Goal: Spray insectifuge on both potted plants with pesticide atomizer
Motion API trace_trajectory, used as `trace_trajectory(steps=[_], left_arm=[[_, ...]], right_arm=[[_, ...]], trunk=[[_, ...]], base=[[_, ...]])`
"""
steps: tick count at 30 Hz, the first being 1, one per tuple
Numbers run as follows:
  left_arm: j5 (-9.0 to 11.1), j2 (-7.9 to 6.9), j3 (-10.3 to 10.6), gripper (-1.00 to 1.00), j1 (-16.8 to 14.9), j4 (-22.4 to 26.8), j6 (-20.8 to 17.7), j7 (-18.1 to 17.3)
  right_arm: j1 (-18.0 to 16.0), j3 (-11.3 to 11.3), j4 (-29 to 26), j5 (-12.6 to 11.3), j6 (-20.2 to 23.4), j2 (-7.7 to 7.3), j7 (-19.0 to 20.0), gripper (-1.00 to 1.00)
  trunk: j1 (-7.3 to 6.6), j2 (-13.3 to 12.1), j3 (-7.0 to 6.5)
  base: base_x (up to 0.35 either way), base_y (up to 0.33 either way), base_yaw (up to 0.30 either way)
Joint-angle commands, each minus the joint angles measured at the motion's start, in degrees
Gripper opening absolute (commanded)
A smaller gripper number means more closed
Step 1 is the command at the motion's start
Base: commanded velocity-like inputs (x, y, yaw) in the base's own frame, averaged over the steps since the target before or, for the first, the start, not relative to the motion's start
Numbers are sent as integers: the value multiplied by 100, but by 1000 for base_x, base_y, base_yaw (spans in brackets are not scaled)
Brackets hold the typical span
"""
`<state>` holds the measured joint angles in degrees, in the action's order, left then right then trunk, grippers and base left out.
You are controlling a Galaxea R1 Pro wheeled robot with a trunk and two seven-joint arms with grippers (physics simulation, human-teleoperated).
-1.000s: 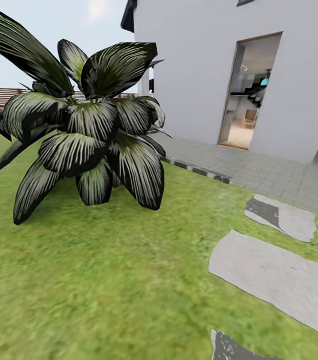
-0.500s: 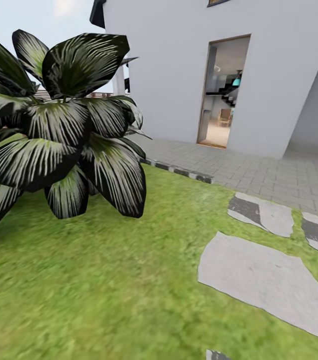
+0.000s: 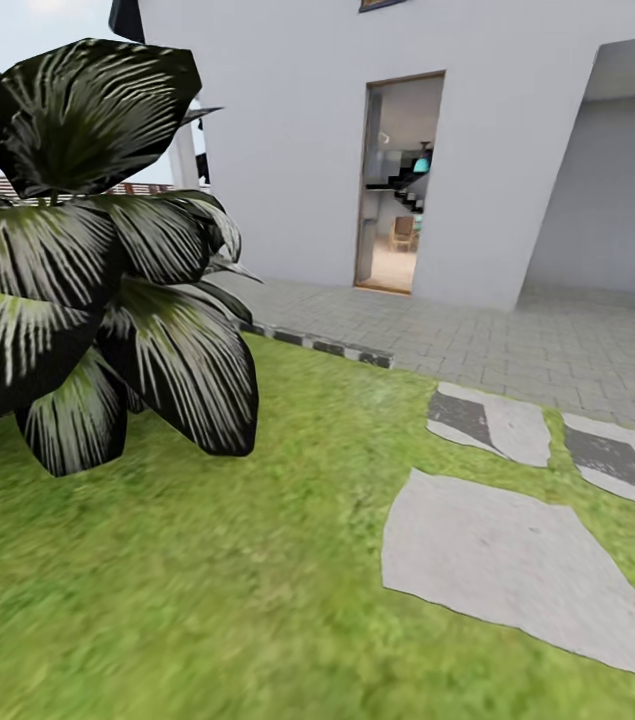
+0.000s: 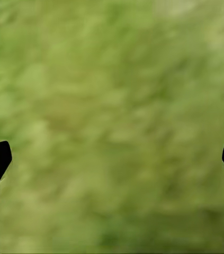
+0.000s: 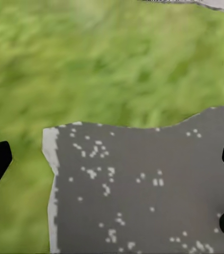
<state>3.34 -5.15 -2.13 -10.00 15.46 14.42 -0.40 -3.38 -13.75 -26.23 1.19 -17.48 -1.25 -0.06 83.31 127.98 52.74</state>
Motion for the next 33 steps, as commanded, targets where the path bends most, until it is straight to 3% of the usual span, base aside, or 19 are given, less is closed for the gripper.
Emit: trace_trajectory(steps=[1,14,33], left_arm=[[35,2,1,100,-2,-2,16,-4],[35,5,-6,100,-2,0,16,-3],[34,-3,-6,100,-2,0,16,-3]], right_arm=[[-4,-15,4,13,-19,2,-1,100],[-4,-14,4,13,-19,2,-3,100],[-4,-14,4,13,-20,2,-11,100]], trunk=[[1,2,5],[1,2,5],[1,2,5]], base=[[238,267,-267],[216,243,-267],[3,3,-267]])
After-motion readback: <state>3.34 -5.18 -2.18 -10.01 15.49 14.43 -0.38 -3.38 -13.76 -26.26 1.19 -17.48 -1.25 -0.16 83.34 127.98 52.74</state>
